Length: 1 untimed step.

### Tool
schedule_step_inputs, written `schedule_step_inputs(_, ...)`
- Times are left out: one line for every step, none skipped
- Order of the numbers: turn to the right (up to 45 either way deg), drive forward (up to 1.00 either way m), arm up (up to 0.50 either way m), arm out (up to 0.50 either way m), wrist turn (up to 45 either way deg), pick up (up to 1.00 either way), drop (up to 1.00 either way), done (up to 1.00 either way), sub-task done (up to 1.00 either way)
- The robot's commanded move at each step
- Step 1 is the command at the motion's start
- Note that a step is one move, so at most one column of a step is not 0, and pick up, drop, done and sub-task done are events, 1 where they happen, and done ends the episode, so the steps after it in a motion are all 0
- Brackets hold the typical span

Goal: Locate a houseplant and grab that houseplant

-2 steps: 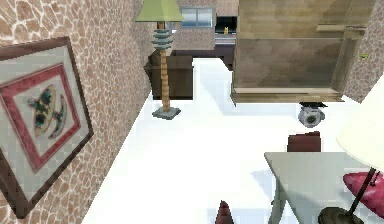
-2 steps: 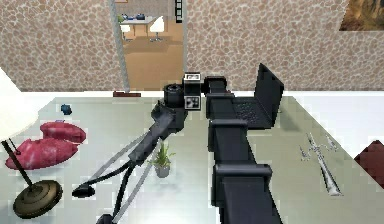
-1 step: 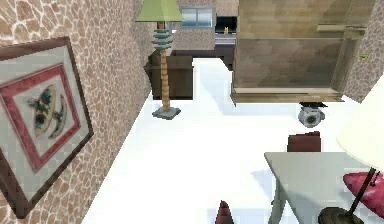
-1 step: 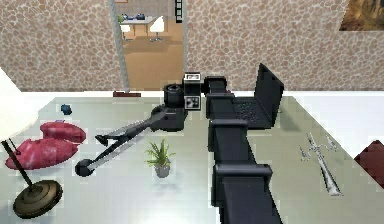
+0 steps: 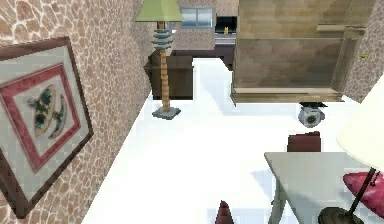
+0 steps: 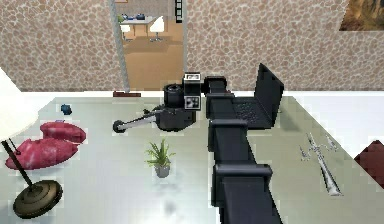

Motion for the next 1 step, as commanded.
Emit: schedule_step_inputs(0.0, 0.0, 0.0, 0.0, 27.0, 0.0, 0.0, 0.0, 0.0)
